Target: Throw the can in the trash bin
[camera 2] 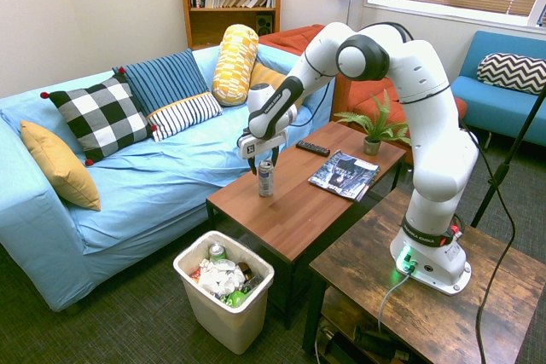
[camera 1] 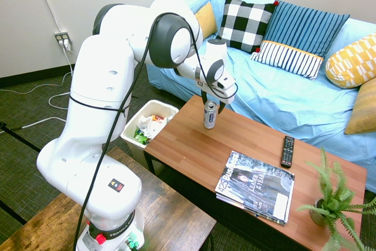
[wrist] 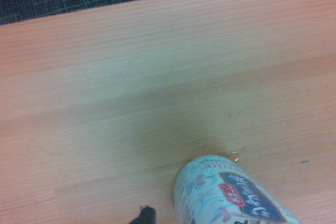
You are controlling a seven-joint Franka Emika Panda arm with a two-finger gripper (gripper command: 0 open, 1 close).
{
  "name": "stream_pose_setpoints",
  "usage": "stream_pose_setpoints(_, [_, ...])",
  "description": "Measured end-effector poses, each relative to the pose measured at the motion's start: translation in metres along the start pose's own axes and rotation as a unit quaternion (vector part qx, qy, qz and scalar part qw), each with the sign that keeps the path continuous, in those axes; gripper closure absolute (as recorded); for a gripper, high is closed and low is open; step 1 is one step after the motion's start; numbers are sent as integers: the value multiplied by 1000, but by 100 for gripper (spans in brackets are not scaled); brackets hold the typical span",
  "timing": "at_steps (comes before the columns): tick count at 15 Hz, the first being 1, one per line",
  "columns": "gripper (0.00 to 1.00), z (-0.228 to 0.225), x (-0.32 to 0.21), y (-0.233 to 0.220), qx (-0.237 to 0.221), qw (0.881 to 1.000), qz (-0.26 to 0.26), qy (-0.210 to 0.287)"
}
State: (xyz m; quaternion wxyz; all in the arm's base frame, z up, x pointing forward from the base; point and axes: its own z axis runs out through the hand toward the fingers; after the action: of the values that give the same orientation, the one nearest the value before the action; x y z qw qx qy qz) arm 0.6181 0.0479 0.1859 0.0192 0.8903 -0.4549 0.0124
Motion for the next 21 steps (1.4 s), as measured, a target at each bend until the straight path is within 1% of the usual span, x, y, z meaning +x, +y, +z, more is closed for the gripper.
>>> stream_pose_setpoints(5, [0,8,-1,3,-7,1000,2,-2])
stream_pose_setpoints(6, [100,8,0,3,-7,1000,3,-2])
stream_pose_setpoints(21, [100,5,2,5,-4,1000,16,-13])
